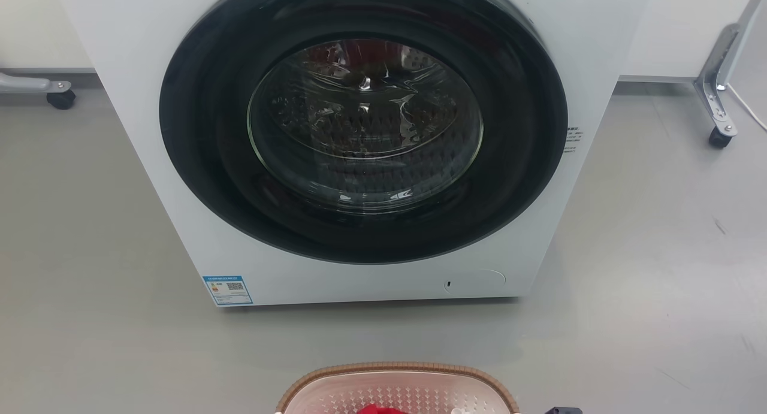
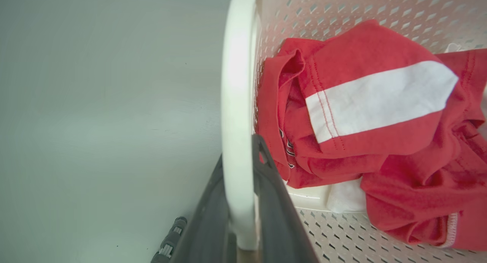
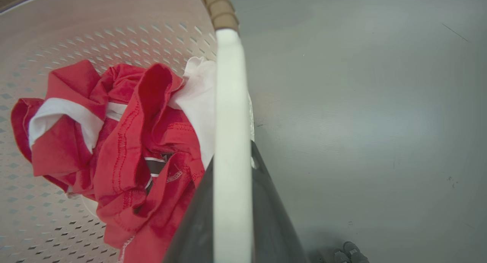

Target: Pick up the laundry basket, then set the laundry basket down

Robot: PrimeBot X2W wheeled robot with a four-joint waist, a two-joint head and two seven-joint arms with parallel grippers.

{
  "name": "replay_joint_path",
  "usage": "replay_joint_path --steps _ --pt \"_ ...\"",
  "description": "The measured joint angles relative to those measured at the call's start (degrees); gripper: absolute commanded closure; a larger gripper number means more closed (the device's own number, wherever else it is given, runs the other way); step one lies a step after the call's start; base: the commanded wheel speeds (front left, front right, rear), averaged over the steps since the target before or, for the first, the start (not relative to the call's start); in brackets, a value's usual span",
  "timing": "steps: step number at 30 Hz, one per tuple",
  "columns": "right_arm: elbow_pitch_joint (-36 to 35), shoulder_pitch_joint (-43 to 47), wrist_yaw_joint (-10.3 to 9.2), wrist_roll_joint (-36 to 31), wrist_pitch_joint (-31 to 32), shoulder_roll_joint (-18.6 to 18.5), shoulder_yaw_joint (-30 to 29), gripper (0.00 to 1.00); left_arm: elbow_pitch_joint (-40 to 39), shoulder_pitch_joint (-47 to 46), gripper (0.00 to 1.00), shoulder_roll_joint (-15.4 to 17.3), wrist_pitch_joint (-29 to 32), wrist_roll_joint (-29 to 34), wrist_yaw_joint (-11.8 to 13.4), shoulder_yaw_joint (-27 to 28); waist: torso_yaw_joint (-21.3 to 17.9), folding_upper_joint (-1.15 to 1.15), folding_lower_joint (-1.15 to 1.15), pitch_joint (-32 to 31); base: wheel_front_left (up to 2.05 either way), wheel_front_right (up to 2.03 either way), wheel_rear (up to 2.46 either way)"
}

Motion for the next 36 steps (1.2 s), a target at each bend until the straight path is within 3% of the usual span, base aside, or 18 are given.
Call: replay_joint_path --steps 22,36 --pt "0.6 -0.7 0.00 2.7 -1.0 0.0 2.4 1.00 0.2 -0.1 1.00 0.0 -0.3 -0.6 0.0 -0.8 -0.1 0.00 0.00 0.6 0.00 0.00 0.00" --pt "1.7 -12.3 0.00 2.9 -2.7 -0.1 2.7 1.00 -0.4 -8.5 1.00 0.3 -2.8 -1.2 0.5 1.1 -0.2 0.00 0.00 6.6 0.00 0.00 0.00"
